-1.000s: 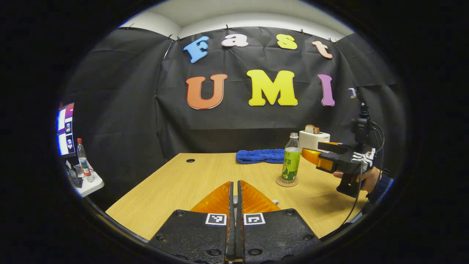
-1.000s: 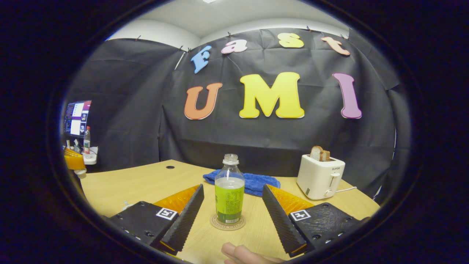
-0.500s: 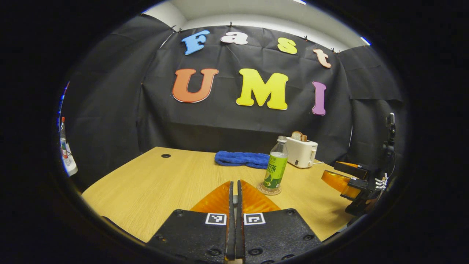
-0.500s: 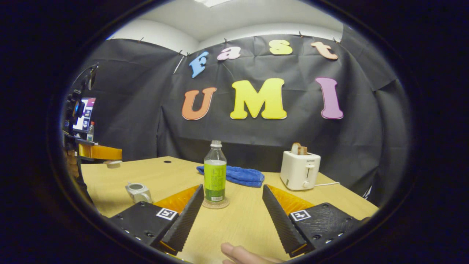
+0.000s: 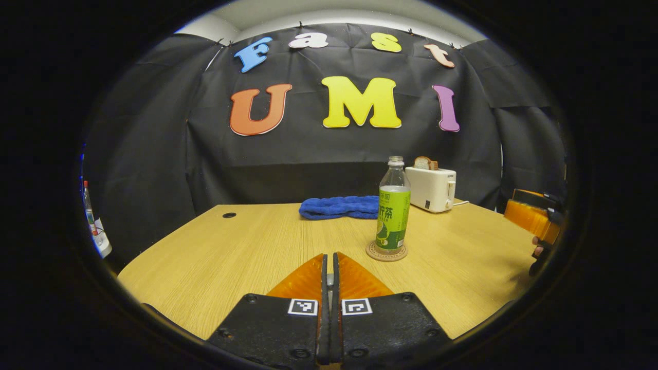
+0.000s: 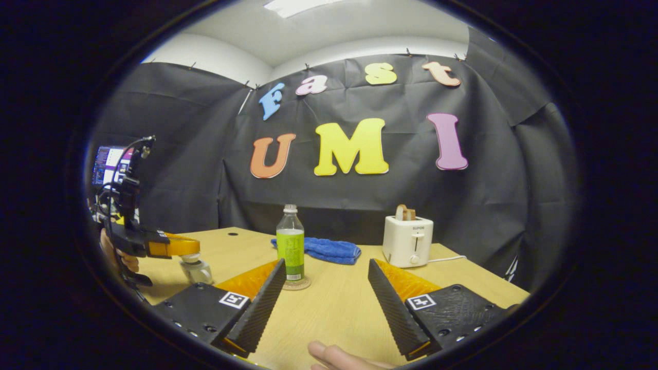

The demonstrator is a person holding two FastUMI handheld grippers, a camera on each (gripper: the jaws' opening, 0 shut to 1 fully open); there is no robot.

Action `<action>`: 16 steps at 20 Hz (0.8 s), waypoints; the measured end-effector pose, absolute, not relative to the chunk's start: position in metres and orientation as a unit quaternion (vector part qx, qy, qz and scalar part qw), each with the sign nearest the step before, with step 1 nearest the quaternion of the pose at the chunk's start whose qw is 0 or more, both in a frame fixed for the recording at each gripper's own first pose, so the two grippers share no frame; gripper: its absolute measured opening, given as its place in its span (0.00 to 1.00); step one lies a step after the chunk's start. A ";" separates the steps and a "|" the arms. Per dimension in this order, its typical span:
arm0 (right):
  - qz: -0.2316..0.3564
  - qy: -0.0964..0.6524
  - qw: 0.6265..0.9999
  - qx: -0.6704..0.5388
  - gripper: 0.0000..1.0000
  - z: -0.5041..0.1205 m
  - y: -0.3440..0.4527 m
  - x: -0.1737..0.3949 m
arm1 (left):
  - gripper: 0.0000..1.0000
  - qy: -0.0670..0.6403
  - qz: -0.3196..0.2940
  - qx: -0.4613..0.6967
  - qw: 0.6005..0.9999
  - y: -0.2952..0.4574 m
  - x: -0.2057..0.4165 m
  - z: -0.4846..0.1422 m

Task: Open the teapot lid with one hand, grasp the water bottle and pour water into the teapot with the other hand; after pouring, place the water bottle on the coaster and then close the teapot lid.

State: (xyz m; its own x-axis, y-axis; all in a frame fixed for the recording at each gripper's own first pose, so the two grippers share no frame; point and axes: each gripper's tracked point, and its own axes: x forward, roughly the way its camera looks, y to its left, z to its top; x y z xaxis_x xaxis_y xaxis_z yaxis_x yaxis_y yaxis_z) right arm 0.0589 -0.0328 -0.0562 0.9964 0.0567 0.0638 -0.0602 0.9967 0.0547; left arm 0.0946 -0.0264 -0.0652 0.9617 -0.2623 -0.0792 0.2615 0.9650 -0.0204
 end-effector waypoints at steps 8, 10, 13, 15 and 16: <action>0.022 -0.025 0.998 0.048 0.95 -0.061 -0.041 0.062 | 0.03 0.055 -0.117 -0.038 0.991 -0.022 0.105 -0.085; 0.029 -0.023 0.998 0.049 0.96 -0.063 -0.035 0.063 | 0.04 0.049 -0.105 -0.025 0.993 -0.023 0.109 -0.085; 0.029 -0.019 0.998 0.044 0.95 -0.066 -0.034 0.063 | 0.06 0.047 -0.098 -0.013 0.994 -0.023 0.108 -0.086; 0.028 -0.022 0.998 0.046 0.96 -0.064 -0.034 0.062 | 0.07 0.054 -0.098 -0.019 0.994 -0.023 0.108 -0.086; 0.027 -0.024 0.998 0.045 0.96 -0.062 -0.035 0.061 | 0.07 0.056 -0.098 -0.026 0.993 -0.023 0.108 -0.084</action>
State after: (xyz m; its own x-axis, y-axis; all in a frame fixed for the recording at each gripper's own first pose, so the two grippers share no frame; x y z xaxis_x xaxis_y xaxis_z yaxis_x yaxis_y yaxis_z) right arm 0.0611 -0.0351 -0.0618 0.9974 0.0512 0.0510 -0.0556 0.9945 0.0893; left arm 0.1083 -0.0227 -0.0838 0.9743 -0.1981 -0.1069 0.1922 0.9793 -0.0636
